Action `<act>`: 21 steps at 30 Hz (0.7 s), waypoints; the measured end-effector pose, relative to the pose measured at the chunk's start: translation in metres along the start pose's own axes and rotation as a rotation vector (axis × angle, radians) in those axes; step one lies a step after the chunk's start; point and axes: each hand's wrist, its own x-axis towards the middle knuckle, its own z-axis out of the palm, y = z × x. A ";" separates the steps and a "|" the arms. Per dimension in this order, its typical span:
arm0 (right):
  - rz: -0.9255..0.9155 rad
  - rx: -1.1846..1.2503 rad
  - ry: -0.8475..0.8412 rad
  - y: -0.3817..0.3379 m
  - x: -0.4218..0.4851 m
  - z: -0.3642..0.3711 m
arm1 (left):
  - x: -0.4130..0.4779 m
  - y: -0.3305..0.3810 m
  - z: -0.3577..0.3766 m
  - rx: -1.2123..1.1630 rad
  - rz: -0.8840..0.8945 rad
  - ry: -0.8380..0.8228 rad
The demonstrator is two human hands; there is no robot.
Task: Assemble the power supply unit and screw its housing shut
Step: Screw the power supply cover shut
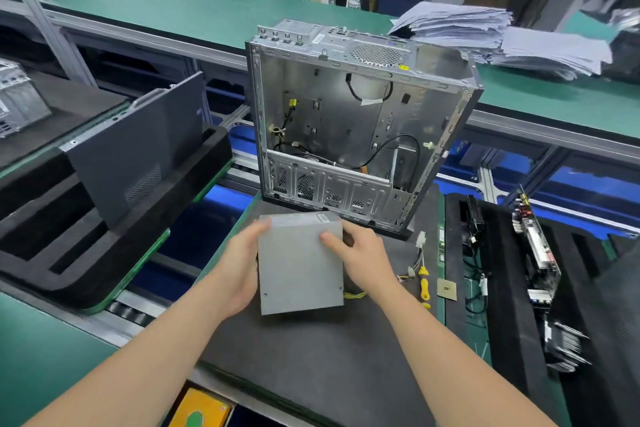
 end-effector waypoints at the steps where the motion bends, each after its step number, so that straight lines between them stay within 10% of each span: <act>1: 0.029 -0.009 0.066 -0.004 0.003 0.005 | 0.002 -0.006 -0.001 0.061 0.026 0.009; 5: 0.132 -0.054 0.224 -0.013 0.008 0.024 | 0.014 -0.029 -0.006 0.198 0.102 0.055; 21: 0.310 0.101 -0.034 0.022 -0.010 0.004 | 0.060 -0.037 0.005 0.660 -0.117 0.238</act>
